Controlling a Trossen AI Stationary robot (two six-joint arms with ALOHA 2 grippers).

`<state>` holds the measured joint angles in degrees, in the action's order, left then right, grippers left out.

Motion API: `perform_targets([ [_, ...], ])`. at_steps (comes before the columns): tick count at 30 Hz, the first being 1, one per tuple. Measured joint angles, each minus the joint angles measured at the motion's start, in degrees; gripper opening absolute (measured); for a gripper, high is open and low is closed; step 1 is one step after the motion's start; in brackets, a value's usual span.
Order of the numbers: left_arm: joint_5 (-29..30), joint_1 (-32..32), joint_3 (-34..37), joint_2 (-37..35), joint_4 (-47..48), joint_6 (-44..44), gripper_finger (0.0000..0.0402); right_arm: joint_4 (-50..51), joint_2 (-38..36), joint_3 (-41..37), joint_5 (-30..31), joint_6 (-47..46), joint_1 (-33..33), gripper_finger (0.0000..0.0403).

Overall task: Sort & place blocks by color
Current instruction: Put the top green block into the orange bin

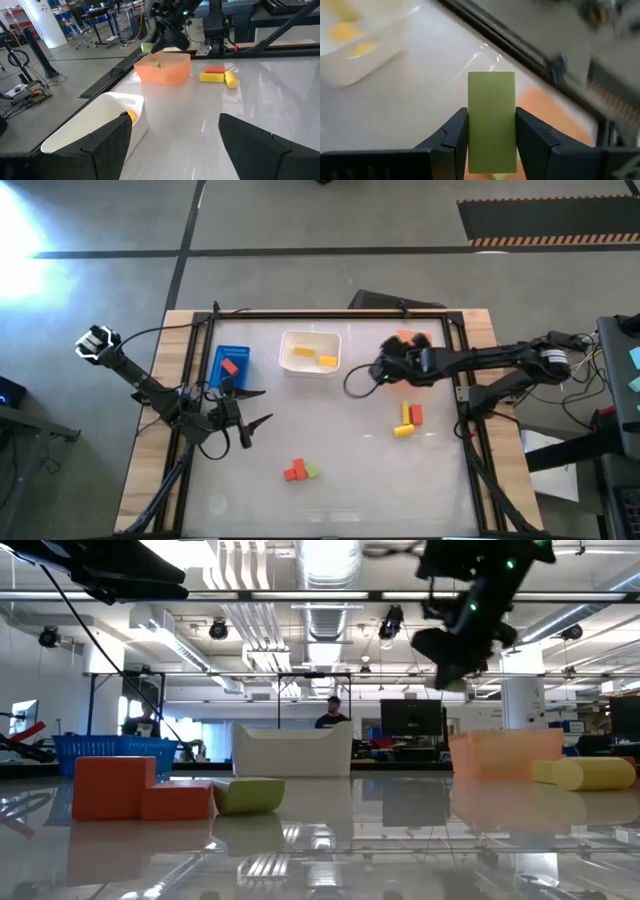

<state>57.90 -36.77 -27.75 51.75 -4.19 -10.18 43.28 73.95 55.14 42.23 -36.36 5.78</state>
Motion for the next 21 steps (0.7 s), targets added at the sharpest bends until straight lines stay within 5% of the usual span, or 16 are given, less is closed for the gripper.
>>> perform_targets([
  [9,-0.01,0.00,0.00,0.00,0.13,0.03,0.0281,-4.15,-5.11,-11.83,-4.97,-14.72,7.45,0.0117],
  [21,0.01,0.00,0.00,0.00,0.13,0.03,0.0281,-5.00,0.76,-15.37,-3.38,-29.82,10.97,0.0146],
])
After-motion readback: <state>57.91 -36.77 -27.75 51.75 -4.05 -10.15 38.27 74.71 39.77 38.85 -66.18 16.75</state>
